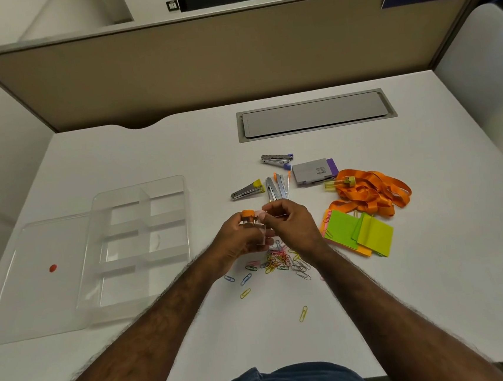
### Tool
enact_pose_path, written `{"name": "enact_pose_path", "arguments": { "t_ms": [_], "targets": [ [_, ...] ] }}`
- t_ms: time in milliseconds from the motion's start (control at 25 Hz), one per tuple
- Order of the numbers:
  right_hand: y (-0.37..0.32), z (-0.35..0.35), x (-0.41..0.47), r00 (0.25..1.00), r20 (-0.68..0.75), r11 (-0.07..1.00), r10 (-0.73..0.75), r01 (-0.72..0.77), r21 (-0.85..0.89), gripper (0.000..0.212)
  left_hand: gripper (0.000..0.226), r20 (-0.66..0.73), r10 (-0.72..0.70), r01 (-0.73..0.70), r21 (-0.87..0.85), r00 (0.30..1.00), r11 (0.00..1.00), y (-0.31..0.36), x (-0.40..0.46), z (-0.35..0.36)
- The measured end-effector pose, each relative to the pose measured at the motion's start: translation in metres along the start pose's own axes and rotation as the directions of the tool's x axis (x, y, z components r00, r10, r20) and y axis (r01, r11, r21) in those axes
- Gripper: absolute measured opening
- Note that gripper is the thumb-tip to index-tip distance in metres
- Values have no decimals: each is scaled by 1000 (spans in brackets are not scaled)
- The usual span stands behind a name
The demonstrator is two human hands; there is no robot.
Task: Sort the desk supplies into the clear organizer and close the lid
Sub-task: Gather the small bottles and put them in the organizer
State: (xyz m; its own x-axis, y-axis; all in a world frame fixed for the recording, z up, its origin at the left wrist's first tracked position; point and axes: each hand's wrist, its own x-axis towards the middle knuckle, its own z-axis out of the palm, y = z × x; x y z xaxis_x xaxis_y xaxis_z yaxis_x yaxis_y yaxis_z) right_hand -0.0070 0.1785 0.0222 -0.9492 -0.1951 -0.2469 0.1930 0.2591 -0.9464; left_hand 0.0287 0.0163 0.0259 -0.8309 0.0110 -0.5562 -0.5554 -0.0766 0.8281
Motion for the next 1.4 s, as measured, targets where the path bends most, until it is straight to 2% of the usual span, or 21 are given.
{"name": "enact_pose_path", "arguments": {
  "t_ms": [120,200,280,360,400,480,560,680,840,960,1040,1200,1320,1400],
  "targets": [
    [2,1,11,1000,-17,996,-20,19,-90,18,48,-56,14,-13,14,998,1000,-4,-1,-2],
    [6,-1,20,993,-75,942,-91,61,-331,28,53,-112,7,-2,46,994,999,-6,0,-3],
    [14,-3,28,987,-39,798,-156,102,-594,41,55,-174,35,-11,141,984,990,-8,2,-5],
    [24,-5,34,986,48,599,-161,137,-789,49,48,-212,66,-29,174,975,984,-9,3,-7],
    [28,-6,35,984,70,525,-161,146,-839,49,43,-225,75,-36,175,971,984,-9,3,-8],
    [33,-5,34,979,73,482,-190,158,-862,40,42,-240,85,-37,198,967,980,-9,4,-9],
    [32,-6,33,972,56,498,-230,167,-851,31,46,-247,101,-32,267,964,963,-8,5,-7],
    [27,-12,29,972,80,540,-220,189,-820,27,45,-255,197,-80,406,947,910,-5,8,-5],
    [9,-22,23,984,130,777,-126,179,-603,35,36,-150,341,-236,470,928,850,2,13,0],
    [-1,-30,20,983,140,853,-117,172,-492,38,36,-61,386,-296,536,921,791,5,19,4],
    [-5,-33,19,983,138,890,-119,167,-425,39,40,-46,366,-291,520,929,803,6,23,4],
    [-7,-37,19,990,126,965,-66,96,-246,38,34,-14,254,-233,349,967,908,4,26,6],
    [-4,-41,20,993,115,992,-26,39,-118,36,38,-6,207,-198,268,978,943,3,24,9],
    [-3,-48,23,996,81,995,-23,31,-100,39,40,-16,179,-171,224,984,960,2,26,11]
  ]
}}
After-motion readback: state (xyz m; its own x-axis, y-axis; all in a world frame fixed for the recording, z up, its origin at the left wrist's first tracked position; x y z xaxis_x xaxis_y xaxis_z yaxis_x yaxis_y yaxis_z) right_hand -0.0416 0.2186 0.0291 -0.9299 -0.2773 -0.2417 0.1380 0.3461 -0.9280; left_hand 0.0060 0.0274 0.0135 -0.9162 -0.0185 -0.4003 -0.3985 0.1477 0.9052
